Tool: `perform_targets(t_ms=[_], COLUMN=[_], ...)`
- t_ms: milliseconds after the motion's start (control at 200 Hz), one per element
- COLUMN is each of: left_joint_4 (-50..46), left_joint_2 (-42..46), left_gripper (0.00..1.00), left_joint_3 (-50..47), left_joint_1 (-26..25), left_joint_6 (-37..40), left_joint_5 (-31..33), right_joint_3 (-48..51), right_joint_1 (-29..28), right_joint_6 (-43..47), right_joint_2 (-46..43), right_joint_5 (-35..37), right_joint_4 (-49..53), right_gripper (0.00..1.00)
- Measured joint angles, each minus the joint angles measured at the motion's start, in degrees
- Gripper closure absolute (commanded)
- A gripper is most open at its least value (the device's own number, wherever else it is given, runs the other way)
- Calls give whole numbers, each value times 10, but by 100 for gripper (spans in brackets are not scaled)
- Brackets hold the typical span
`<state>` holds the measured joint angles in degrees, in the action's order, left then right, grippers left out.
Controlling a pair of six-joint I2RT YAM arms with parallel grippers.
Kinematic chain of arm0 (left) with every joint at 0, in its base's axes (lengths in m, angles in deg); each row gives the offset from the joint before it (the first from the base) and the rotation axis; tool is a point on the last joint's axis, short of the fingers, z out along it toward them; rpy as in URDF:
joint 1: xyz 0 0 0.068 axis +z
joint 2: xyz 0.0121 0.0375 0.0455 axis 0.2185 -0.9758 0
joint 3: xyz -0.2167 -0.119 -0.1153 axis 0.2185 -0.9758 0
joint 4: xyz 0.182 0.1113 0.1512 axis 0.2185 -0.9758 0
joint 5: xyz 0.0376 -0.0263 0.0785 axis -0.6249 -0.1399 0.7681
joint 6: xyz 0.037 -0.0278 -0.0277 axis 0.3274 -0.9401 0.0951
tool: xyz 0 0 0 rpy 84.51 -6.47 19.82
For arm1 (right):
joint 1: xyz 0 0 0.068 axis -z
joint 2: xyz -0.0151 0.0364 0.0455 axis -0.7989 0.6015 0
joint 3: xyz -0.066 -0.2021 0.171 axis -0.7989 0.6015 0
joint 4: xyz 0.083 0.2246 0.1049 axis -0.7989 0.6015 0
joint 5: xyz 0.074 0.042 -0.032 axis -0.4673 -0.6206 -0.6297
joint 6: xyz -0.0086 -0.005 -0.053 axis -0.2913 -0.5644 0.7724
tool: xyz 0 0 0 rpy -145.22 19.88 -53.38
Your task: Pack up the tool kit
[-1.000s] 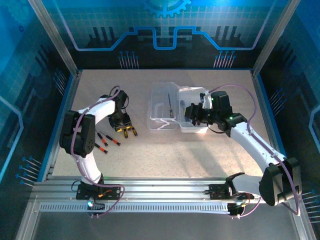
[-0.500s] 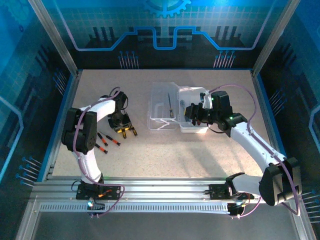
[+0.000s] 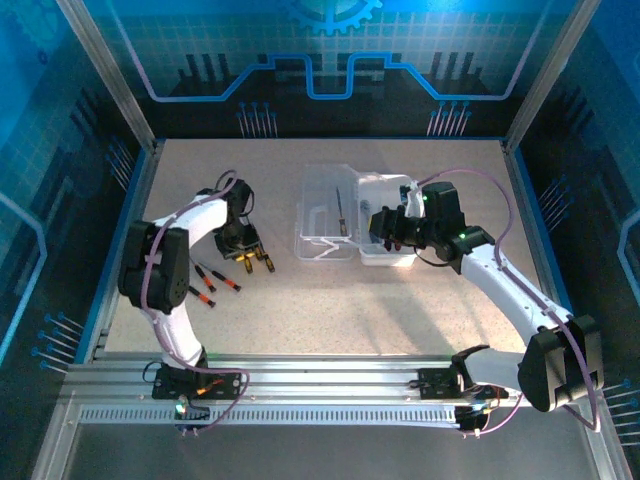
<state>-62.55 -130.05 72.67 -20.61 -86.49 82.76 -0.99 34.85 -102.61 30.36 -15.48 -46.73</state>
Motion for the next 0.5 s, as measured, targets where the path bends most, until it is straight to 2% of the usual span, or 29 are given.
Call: perform_targets(t_ms=[280, 500], left_joint_4=[-35, -42], left_joint_2=[93, 97], left_gripper=[85, 85], left_joint_3=[96, 197], left_joint_1=[-7, -88], left_joint_6=[-6, -28], left_joint_5=[-10, -42], right_joint_3=[0, -23], right_joint_1=[-2, -55], right_joint_6=[0, 0], right_joint_2=[-10, -8], right_joint_5=[-18, -20], right_joint_4=[-1, -2], right_gripper=[51, 51])
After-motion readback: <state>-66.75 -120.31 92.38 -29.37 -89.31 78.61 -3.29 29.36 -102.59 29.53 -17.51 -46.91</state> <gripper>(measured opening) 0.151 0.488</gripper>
